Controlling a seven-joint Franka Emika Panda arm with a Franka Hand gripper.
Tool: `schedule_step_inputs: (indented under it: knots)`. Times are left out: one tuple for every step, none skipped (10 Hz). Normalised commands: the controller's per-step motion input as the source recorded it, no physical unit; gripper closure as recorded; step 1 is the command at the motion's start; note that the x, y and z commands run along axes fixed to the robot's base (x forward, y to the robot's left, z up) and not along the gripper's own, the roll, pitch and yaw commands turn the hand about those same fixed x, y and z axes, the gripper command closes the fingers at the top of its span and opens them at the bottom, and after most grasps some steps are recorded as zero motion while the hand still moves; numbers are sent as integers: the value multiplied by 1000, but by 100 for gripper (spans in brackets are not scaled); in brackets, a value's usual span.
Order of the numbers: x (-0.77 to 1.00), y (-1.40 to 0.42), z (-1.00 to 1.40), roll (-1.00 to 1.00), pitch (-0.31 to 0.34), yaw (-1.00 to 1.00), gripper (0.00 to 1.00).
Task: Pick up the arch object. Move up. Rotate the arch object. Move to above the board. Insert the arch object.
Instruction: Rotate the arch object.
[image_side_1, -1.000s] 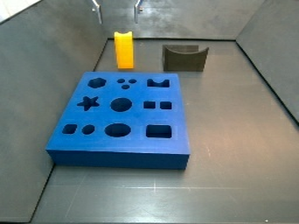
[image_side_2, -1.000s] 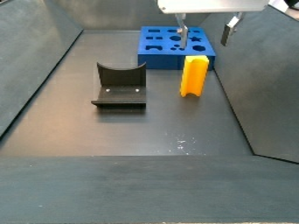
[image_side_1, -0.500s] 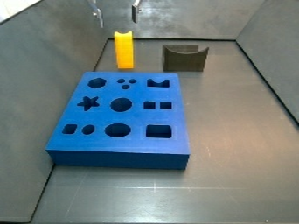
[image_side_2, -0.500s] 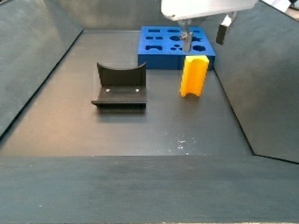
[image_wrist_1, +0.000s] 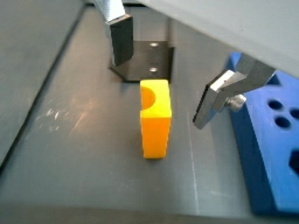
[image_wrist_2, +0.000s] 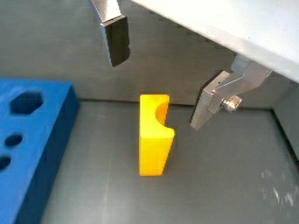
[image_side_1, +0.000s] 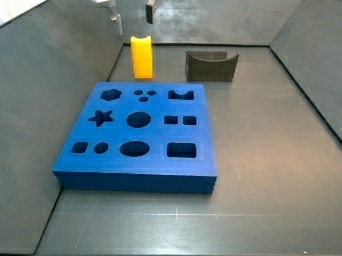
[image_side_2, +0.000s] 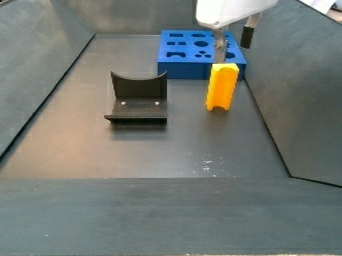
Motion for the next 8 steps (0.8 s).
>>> schedule_step_inputs:
  knots:
    - [40,-3,-41,1,-4,1000,0]
    - [40,-2,-41,1,-4,1000,0]
    - [40,-2,-41,1,-4,1000,0]
    - [40,-2,-41,1,-4,1000,0]
    - [40,-2,-41,1,-4,1000,0]
    - [40,-2,-40,1,-5,1000,0]
    - [40,-2,-40,1,-5,1000,0]
    - [40,-2,-40,1,-5,1000,0]
